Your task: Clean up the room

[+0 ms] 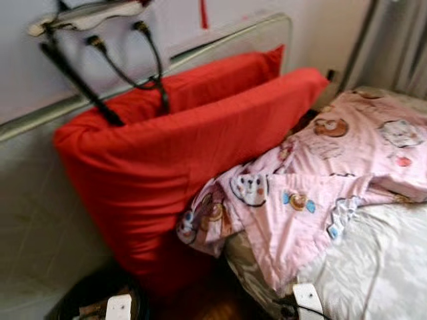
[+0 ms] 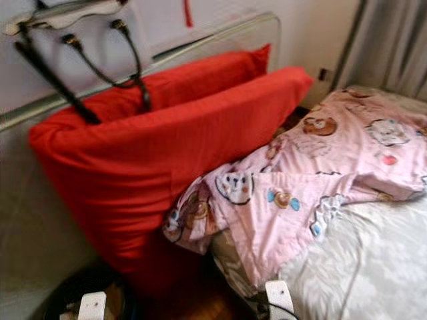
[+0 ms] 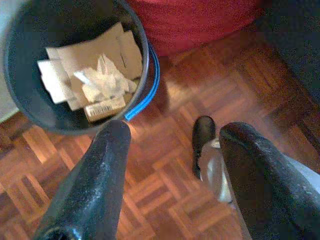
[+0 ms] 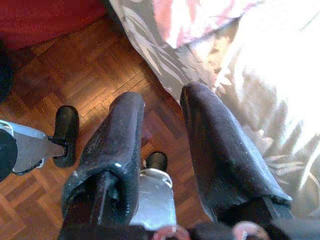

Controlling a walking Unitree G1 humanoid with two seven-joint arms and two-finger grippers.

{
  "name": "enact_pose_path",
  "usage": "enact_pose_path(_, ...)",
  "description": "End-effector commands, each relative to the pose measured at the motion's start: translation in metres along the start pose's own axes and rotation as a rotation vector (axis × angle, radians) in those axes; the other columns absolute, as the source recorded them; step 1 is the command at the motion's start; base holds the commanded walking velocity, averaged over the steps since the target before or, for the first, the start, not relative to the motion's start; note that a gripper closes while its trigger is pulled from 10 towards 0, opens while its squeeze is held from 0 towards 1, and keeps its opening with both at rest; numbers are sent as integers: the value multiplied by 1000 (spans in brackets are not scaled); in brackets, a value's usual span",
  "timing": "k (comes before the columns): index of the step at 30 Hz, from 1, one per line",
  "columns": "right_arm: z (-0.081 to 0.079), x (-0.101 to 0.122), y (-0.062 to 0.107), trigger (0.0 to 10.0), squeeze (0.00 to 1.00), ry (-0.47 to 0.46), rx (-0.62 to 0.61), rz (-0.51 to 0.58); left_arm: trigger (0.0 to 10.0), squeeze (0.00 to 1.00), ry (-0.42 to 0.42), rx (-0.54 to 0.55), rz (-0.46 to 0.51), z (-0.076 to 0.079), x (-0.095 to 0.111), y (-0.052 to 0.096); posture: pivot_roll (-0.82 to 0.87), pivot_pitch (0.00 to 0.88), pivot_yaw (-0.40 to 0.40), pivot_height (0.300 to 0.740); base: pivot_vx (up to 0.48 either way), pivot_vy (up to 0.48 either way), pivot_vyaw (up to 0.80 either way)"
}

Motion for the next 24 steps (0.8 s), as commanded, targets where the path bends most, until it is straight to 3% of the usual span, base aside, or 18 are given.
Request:
enact_pose_path(1, -1, -3, 0, 10000, 0, -13, -2, -6, 10000, 0, -4, 0, -6, -2, -1, 0, -85, 22, 28, 740, 0, 0, 0)
enact_pose_path(12, 0, -2, 1, 10000, 0, -15, -7, 1, 10000, 0, -1, -10, -6, 1, -1, 0, -94, 18, 18, 740, 0, 0, 0)
enact_pose_path(24, 12, 2, 2, 10000, 0, 30, -20, 0, 10000, 0, 26, -28, -3, 13, 1, 0, -111, 17, -21, 740, 0, 0, 0)
Point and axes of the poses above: a point about 5 cm out from each wrist's last joint towards the gripper, its own y axis pointing back from the gripper into the wrist, its own x axis along the axis of the wrist's last joint, z = x × y, the point moved 2 cm from there along -y, pointing out of the wrist towards the gripper, and after that the axes turned 13 degrees about -y, right-handed, at the moved point
